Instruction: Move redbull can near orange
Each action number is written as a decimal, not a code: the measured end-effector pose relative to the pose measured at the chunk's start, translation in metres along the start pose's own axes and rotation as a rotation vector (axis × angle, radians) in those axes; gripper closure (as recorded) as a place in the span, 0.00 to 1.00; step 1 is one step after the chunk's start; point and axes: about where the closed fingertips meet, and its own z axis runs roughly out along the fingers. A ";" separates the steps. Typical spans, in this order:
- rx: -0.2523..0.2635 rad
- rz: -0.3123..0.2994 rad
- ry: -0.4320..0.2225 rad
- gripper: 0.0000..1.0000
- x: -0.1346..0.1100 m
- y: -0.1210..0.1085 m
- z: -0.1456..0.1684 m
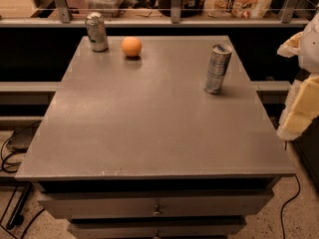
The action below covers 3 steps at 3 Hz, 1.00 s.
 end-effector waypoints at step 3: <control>-0.003 -0.007 -0.318 0.00 -0.019 -0.030 0.015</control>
Offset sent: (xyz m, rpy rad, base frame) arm 0.0206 0.0002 -0.0096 0.2830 -0.0436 0.0420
